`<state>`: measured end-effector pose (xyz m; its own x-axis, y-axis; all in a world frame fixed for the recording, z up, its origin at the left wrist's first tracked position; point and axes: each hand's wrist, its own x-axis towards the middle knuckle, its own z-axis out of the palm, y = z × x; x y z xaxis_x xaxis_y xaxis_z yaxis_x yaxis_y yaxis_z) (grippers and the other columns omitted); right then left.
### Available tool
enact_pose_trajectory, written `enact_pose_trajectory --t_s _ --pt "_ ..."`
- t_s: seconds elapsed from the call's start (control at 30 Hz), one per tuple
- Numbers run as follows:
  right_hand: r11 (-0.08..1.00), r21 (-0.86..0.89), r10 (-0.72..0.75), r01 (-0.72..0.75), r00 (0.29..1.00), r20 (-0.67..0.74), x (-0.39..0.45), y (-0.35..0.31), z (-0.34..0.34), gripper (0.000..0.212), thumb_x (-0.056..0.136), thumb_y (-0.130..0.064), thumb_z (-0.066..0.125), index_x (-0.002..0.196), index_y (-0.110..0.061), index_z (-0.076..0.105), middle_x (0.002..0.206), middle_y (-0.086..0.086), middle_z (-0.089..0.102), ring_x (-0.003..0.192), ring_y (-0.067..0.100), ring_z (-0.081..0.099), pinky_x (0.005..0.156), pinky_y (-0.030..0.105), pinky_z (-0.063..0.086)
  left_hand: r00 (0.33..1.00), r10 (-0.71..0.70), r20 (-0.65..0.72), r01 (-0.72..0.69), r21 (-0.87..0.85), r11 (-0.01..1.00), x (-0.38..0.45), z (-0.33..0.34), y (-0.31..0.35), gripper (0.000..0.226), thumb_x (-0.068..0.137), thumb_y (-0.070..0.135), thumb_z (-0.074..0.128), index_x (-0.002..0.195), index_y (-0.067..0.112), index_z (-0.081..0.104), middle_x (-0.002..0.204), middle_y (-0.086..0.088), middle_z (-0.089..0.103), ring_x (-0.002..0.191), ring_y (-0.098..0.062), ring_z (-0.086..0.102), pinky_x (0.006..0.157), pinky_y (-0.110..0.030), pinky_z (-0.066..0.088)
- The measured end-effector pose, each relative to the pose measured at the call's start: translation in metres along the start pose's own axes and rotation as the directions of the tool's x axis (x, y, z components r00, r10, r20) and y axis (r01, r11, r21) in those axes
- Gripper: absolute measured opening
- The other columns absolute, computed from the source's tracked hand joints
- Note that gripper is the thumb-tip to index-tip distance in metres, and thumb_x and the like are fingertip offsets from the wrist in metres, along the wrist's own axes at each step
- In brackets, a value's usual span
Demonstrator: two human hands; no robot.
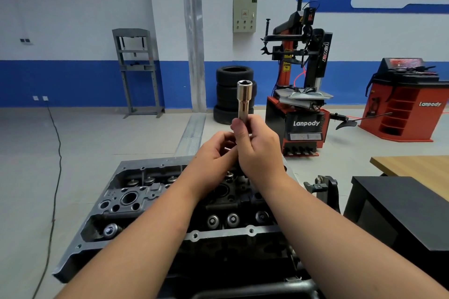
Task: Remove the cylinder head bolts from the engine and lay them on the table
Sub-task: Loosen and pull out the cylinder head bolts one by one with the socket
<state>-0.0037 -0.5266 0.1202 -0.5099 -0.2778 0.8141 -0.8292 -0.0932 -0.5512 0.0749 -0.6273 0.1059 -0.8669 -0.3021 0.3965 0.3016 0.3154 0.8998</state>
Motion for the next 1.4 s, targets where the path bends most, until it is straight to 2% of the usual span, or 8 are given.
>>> enact_pose_trajectory --t_s 0.1,0.23,0.5,0.73,0.93,1.07,1.23,1.4 --pt "0.999 0.032 0.032 -0.033 0.999 0.029 -0.0007 -0.0006 0.0025 0.037 0.102 -0.041 0.041 0.098 -0.014 0.066 0.085 0.0 0.068 0.079 0.011 0.061 0.07 0.029 0.048 1.0 -0.01 0.018 0.01 -0.002 1.0 0.0003 0.0002 -0.0003 0.026 0.107 0.041 0.055 0.13 0.034 0.065 0.118 0.012 0.075 0.112 -0.009 0.07 0.099 -0.038 0.056" --pt "1.0 0.011 0.016 -0.016 0.999 0.038 0.0 -0.002 0.001 0.013 0.098 -0.043 0.053 0.103 -0.031 0.056 0.085 -0.017 0.063 0.082 0.0 0.061 0.068 0.011 0.045 1.0 0.022 0.012 -0.022 0.013 1.0 0.0 0.0004 0.0023 0.023 0.102 0.043 0.061 0.124 0.042 0.067 0.117 0.01 0.076 0.109 -0.01 0.072 0.093 -0.037 0.059" --pt "1.0 -0.02 -0.015 0.016 1.0 0.013 -0.0004 -0.0015 0.0015 0.034 0.1 -0.034 0.045 0.094 -0.01 0.067 0.079 -0.001 0.066 0.076 0.012 0.058 0.066 0.024 0.045 1.0 0.002 0.011 -0.002 -0.018 1.0 -0.0002 -0.0001 0.0008 0.026 0.106 0.042 0.053 0.125 0.032 0.068 0.116 0.008 0.077 0.11 -0.01 0.072 0.094 -0.034 0.057" --pt "0.999 -0.036 -0.03 0.029 0.999 -0.013 -0.0001 -0.0016 0.0007 0.017 0.093 -0.044 0.062 0.1 -0.031 0.053 0.086 -0.016 0.061 0.08 0.006 0.061 0.068 0.015 0.047 0.999 0.038 0.011 -0.038 0.001 0.999 0.0007 0.0002 0.0024 0.024 0.096 0.043 0.066 0.118 0.054 0.066 0.118 0.01 0.075 0.108 -0.012 0.073 0.09 -0.037 0.061" --pt "0.997 -0.037 -0.06 0.06 0.998 0.002 -0.0007 -0.0011 0.0021 0.033 0.101 -0.033 0.047 0.093 -0.008 0.066 0.078 0.002 0.067 0.073 0.013 0.059 0.067 0.03 0.046 1.0 0.006 -0.009 -0.007 -0.055 0.998 -0.0007 0.0004 0.0006 0.025 0.104 0.04 0.056 0.124 0.031 0.068 0.115 0.007 0.077 0.108 -0.01 0.072 0.086 -0.027 0.058" --pt "1.0 -0.008 0.009 -0.009 1.0 -0.004 0.0001 -0.004 -0.0001 0.021 0.098 -0.042 0.052 0.106 -0.024 0.059 0.085 -0.014 0.064 0.081 0.004 0.061 0.067 0.017 0.046 1.0 0.005 0.007 -0.005 -0.007 1.0 -0.0003 -0.0001 0.0013 0.026 0.104 0.043 0.059 0.126 0.032 0.067 0.115 0.009 0.077 0.109 -0.01 0.072 0.093 -0.034 0.059" --pt "0.998 -0.027 -0.062 0.061 0.997 -0.037 0.0002 -0.0026 -0.0008 0.009 0.097 -0.037 0.057 0.094 -0.028 0.054 0.075 -0.013 0.061 0.07 0.005 0.062 0.062 0.021 0.048 0.999 0.001 -0.043 -0.002 -0.028 1.0 -0.0002 0.0003 0.001 0.025 0.084 0.056 0.071 0.104 0.04 0.069 0.101 0.004 0.078 0.093 -0.015 0.076 0.078 -0.032 0.062" --pt "1.0 0.023 0.003 -0.004 0.999 0.039 -0.0002 -0.0009 0.0023 0.022 0.102 -0.039 0.042 0.102 -0.028 0.061 0.088 -0.008 0.069 0.082 0.004 0.063 0.067 0.016 0.047 1.0 0.007 0.004 -0.006 -0.062 0.998 -0.0022 0.0011 0.0041 0.02 0.105 0.041 0.055 0.118 0.041 0.069 0.115 0.01 0.077 0.107 -0.009 0.072 0.083 -0.024 0.057"
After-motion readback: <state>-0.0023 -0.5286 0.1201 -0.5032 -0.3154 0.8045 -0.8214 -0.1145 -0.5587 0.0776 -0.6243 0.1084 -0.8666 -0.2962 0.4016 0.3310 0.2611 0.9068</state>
